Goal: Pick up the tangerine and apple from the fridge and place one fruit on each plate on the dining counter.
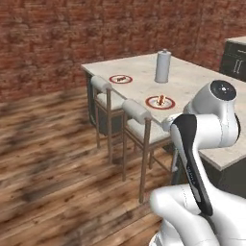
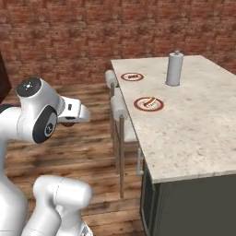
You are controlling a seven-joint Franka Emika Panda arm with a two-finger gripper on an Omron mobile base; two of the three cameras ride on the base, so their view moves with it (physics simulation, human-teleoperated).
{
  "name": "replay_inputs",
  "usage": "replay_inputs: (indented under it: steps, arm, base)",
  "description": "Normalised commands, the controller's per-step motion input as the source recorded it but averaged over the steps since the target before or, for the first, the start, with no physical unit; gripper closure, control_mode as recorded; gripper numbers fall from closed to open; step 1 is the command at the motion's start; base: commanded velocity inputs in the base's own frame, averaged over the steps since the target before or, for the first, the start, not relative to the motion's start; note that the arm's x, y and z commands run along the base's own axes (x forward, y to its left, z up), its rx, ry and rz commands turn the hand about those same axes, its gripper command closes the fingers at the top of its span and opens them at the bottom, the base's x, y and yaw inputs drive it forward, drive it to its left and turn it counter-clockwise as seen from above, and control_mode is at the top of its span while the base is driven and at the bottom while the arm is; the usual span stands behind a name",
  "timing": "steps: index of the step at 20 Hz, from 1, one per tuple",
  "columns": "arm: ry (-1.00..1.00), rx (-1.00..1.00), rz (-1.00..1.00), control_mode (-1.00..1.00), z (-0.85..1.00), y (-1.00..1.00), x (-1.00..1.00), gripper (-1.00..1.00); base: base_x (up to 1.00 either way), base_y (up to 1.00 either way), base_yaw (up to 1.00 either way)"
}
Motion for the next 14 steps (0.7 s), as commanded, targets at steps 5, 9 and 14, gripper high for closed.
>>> replay_inputs:
  steps: [5,9,14]
  arm:
    - [0.0,0.0,0.0,1.0,0.0,0.0,0.0,1.0]
    - [0.0,0.0,0.0,1.0,0.0,0.0,0.0,1.0]
    - [0.0,0.0,0.0,1.0,0.0,0.0,0.0,1.0]
  base:
    - [0.59,0.51,-0.83]
    - [0.65,0.56,-0.82]
    - [0.55,0.93,-0.64]
